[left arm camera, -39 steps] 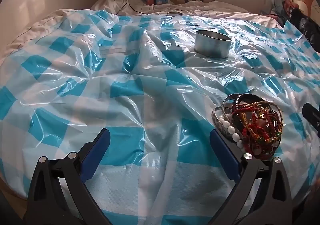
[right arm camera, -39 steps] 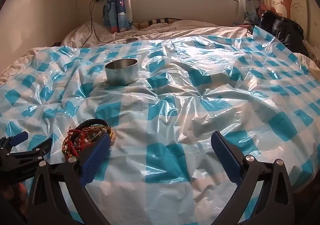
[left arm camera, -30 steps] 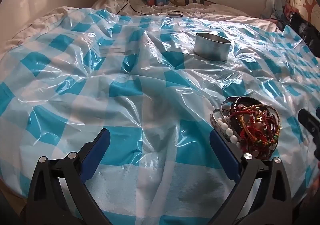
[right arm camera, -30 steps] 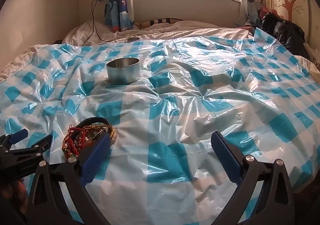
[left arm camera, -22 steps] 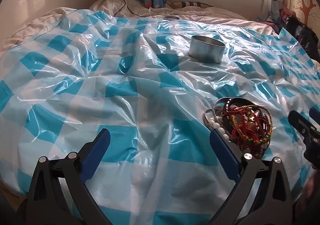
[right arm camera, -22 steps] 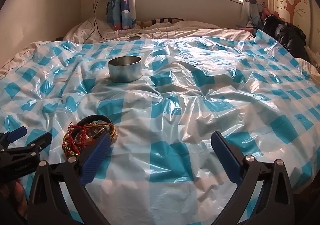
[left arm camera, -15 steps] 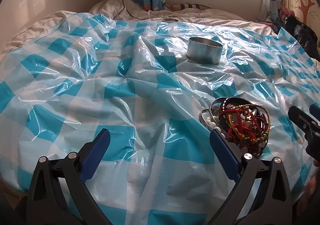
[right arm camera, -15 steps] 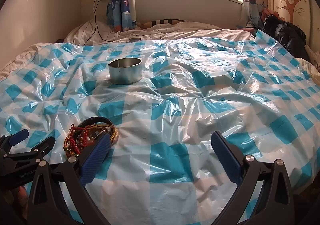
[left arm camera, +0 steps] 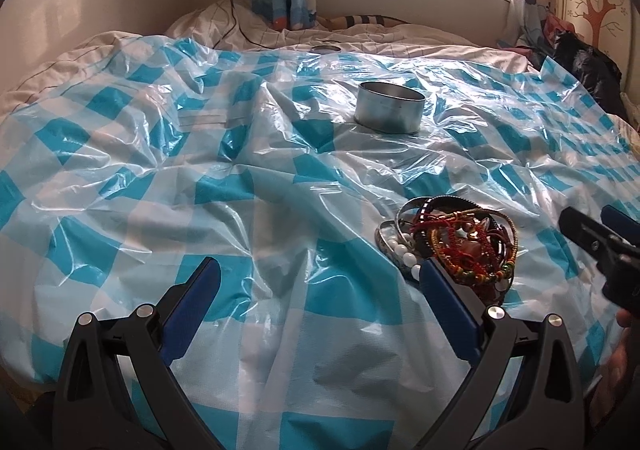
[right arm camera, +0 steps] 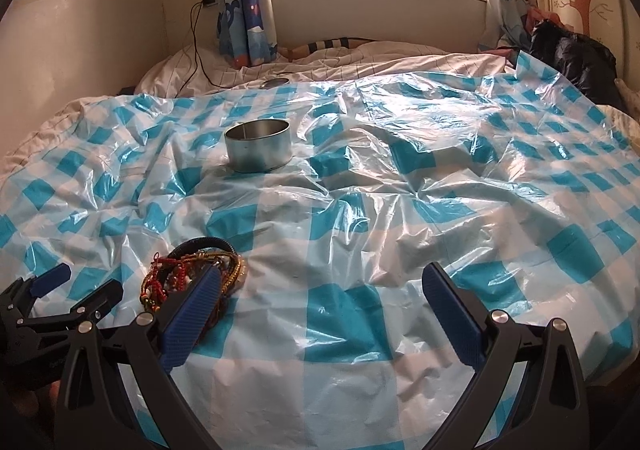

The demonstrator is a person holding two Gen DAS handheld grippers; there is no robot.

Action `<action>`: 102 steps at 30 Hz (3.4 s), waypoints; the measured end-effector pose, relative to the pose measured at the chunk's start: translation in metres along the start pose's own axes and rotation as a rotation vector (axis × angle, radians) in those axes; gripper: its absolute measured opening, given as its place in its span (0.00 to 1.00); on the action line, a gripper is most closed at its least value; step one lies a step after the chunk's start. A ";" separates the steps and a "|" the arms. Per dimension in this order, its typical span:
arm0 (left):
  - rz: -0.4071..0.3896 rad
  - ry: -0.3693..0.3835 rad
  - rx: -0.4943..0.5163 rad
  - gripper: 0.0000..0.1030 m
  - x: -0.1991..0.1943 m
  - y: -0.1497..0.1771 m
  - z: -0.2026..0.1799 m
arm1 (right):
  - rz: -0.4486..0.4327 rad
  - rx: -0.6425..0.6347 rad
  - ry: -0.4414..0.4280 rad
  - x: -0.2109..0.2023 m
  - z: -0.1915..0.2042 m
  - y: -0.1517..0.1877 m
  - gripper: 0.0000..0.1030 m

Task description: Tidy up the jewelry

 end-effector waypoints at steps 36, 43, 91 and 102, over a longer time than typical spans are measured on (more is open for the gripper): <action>0.073 0.225 0.051 0.93 -0.015 0.007 -0.026 | 0.015 -0.011 -0.202 -0.007 0.024 -0.002 0.94; 0.084 0.210 0.267 0.93 -0.015 -0.005 -0.037 | 0.029 -0.165 -0.273 -0.013 0.036 -0.017 0.94; 0.185 0.524 0.283 0.93 0.013 -0.020 -0.114 | -0.082 0.277 -0.684 -0.005 -0.013 -0.055 0.04; 0.264 0.566 0.237 0.17 0.030 -0.006 -0.113 | -0.072 0.286 -0.689 -0.003 -0.014 -0.052 0.04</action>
Point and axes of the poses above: each gripper's, at about its wrist camera, not at the fingertips, and x roughly the way its jaws point, z to its left, y to its underside, the point moved 8 cm from there along x, roughly the way its jaws point, and after that the axes turned 9 degrees about -x, right-handed, at the moved point
